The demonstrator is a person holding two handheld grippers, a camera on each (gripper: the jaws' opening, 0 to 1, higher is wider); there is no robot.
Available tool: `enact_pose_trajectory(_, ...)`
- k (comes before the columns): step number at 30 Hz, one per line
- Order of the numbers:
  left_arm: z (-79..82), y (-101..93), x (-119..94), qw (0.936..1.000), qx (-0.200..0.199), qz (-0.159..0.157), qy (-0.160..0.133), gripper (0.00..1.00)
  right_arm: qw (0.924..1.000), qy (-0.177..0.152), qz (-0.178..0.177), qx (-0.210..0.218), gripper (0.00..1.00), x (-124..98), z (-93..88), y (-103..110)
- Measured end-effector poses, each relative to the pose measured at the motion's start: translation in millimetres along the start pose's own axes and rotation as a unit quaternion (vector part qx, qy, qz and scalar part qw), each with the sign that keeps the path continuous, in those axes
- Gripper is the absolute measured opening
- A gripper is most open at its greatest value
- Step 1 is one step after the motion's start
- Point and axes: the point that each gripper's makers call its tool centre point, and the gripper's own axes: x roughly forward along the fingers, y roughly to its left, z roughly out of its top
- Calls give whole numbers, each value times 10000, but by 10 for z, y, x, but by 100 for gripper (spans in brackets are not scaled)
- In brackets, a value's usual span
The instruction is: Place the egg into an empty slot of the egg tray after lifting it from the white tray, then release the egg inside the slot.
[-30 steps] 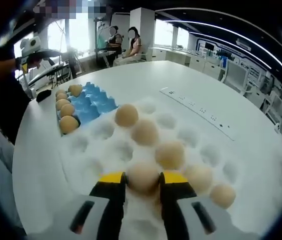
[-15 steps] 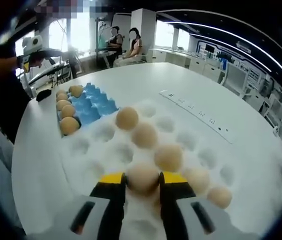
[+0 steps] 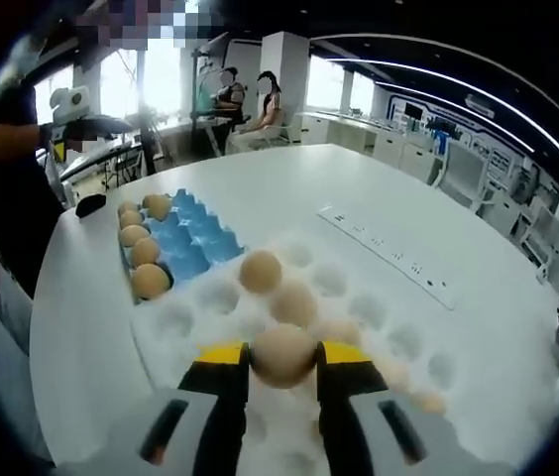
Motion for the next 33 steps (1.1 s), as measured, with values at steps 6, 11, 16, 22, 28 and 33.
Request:
enact_pose_trajectory(6, -16, 0, -31, 10000, -11, -9, -14, 90, 9999, -96, 91, -66, 28, 99, 140, 128)
enact_pose_trajectory(11, -17, -4, -75, 10000, -12, 8, -37, 90, 9996, -168, 195, -99, 28, 194, 256, 237)
enact_pose_trajectory(16, -37, 1, -120, 10000, -17, 30, -27, 90, 9992, -229, 295, -166, 28, 278, 357, 357)
enact_pose_trajectory(22, -52, 2, -169, 10000, -22, 60, -27, 90, 9983, -292, 455, -240, 28, 397, 477, 502)
enact_pose_trajectory(28, -66, 1, -189, 10000, -46, 70, -23, 90, 9964, -367, 661, -373, 28, 569, 653, 697)
enact_pose_trajectory(33, -86, 6, -191, 10000, -63, 58, -15, 90, 9947, -429, 813, -463, 28, 716, 800, 833)
